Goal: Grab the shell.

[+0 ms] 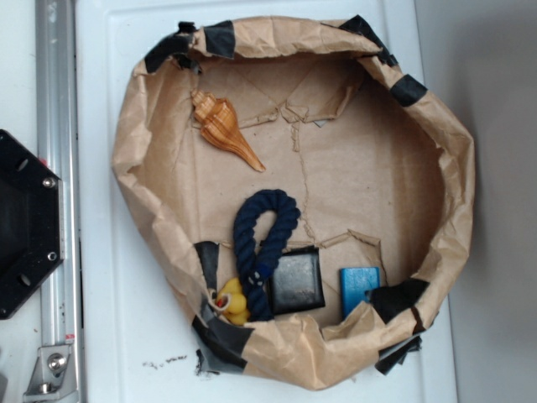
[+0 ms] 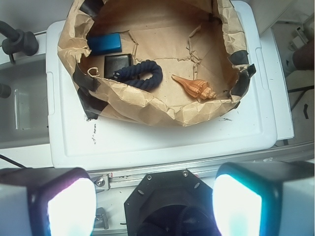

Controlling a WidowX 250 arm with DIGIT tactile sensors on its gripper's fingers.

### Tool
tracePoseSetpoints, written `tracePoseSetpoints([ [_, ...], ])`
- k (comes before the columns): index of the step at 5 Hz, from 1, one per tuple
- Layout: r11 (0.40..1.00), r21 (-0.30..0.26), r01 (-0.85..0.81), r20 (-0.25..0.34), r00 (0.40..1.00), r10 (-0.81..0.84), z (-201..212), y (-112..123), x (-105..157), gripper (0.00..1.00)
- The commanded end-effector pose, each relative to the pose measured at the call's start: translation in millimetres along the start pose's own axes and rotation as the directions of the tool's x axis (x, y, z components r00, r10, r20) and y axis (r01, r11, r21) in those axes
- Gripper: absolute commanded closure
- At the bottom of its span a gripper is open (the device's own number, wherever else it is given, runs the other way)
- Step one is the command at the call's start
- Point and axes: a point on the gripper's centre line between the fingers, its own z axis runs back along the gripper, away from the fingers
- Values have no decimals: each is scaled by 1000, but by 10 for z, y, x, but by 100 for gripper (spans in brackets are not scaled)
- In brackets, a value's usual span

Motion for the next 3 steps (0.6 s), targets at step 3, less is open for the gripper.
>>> tracePoseSetpoints([
  [3,981,-20,194,72,979,-192,-357,462,623,0],
])
